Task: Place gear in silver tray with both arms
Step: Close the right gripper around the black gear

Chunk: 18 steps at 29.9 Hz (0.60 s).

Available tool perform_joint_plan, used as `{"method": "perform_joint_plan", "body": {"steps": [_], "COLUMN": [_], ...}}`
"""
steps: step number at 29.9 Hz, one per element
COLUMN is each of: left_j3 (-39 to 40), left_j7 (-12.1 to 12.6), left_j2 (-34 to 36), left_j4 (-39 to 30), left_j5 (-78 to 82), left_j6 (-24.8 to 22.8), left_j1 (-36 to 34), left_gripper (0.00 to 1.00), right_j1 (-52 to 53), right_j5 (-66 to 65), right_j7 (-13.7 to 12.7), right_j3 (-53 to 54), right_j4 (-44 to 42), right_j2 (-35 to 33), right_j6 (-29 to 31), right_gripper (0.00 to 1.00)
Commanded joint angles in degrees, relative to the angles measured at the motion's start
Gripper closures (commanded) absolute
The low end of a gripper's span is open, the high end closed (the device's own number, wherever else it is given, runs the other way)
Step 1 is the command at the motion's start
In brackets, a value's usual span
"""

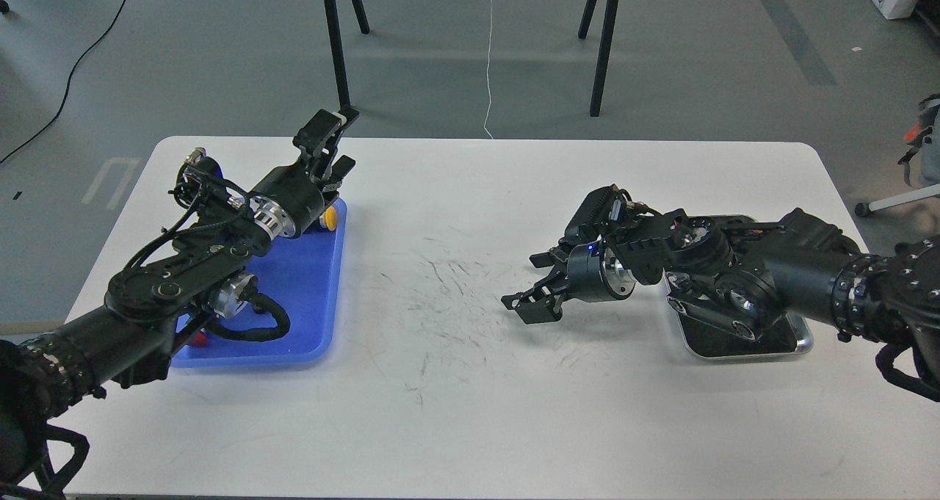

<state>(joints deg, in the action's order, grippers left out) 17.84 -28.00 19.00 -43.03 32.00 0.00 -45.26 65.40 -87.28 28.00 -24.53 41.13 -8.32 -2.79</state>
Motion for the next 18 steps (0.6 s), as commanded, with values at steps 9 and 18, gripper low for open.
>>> {"method": "perform_joint_plan", "body": {"steps": [9, 18], "left_j3": [0.0, -0.1], "left_j7": [0.0, 0.0], "left_j2": [0.7, 0.6], "left_j4": [0.0, 0.0], "left_j5": [0.0, 0.1], "left_j6": [0.0, -0.1], "left_j1": [0.1, 0.0], "left_gripper": [0.0, 0.0], "right_j1": [0.2, 0.5], "right_j5": [0.0, 0.0], "right_j7": [0.0, 0.0], "right_j3": [-1.7, -2.7], "right_j4": [-0.2, -0.4], "right_j2": [1.5, 1.3], "right_j6": [2.7, 5.4], "right_gripper": [0.12, 0.18]}}
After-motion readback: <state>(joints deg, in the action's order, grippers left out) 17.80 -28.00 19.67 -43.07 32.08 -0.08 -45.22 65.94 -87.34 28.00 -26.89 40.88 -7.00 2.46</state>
